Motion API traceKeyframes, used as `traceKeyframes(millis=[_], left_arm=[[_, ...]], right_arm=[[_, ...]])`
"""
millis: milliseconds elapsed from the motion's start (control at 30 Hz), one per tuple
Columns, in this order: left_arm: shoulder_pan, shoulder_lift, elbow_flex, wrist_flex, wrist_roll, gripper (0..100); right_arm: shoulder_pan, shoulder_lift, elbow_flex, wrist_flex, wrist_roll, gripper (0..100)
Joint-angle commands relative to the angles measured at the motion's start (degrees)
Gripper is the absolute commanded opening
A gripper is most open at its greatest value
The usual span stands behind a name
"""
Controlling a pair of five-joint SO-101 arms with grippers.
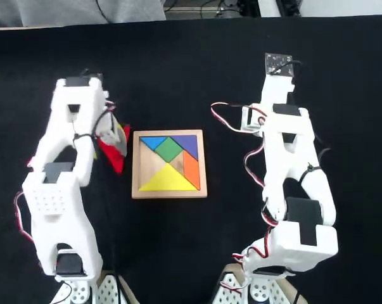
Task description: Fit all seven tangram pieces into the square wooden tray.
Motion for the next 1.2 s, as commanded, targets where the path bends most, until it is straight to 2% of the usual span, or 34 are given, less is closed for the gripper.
traceKeyframes(millis=[0,167,300,567,700,767,833,1000,1067,1167], left_arm=[[0.92,-8.00,11.65,-8.70,0.62,14],[0.22,-12.48,20.88,-17.23,0.79,16],[-1.98,-12.75,22.73,-17.76,-1.58,16],[-15.43,-12.57,18.68,-17.76,-28.13,16],[-22.20,-13.01,14.02,-17.32,-36.04,16],[-23.16,-13.19,10.77,-13.27,-39.30,16],[-22.90,-14.15,5.85,-5.98,-42.46,16],[-19.30,-17.93,-8.92,6.77,-43.25,16],[-16.84,-18.64,-13.23,7.38,-42.46,16],[-11.47,-17.14,-15.43,2.64,-32.09,16]], right_arm=[[0.53,-3.12,-0.75,-0.79,-0.35,4.5],[0.53,-3.12,-0.75,-0.79,-0.35,4.6],[0.53,-3.12,-0.66,-0.53,-0.35,4.6],[0.53,-3.12,-0.66,-0.53,-0.35,4.6],[0.53,-3.12,-0.66,-0.44,-0.35,4.6],[0.53,-3.12,-0.66,-0.44,-0.35,4.6],[0.53,-3.12,-0.66,-0.44,-0.35,4.6],[0.53,-3.12,-0.66,-0.53,-0.35,4.6],[0.53,-3.12,-0.66,-0.44,-0.35,4.6],[0.53,-3.12,-0.66,-0.44,-0.35,4.6]])
